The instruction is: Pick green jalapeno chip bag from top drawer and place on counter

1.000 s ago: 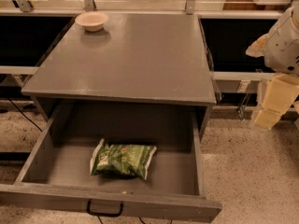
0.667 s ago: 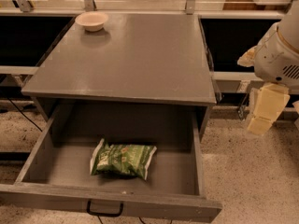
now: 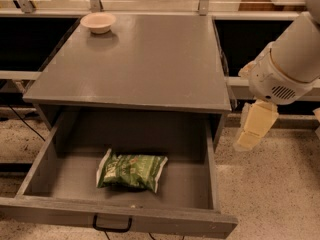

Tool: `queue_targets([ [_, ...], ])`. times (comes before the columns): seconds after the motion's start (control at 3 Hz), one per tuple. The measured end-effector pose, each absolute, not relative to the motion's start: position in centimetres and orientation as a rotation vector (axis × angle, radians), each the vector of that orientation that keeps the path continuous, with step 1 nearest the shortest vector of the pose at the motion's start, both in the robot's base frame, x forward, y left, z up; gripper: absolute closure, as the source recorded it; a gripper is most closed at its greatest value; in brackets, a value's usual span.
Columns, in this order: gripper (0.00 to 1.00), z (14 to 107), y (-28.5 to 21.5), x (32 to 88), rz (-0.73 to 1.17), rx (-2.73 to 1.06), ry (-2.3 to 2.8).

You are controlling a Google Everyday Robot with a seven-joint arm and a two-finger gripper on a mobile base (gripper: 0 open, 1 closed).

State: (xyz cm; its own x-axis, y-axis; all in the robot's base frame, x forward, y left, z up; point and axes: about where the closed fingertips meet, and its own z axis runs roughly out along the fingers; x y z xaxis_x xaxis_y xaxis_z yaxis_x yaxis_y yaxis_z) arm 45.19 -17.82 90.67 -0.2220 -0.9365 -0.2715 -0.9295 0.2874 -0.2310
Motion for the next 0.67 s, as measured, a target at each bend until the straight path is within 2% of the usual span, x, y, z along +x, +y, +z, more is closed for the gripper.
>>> queue_targets([
  [0.67,0.00,89.5,-18.0,44.2,0.009,-1.676,2.231],
])
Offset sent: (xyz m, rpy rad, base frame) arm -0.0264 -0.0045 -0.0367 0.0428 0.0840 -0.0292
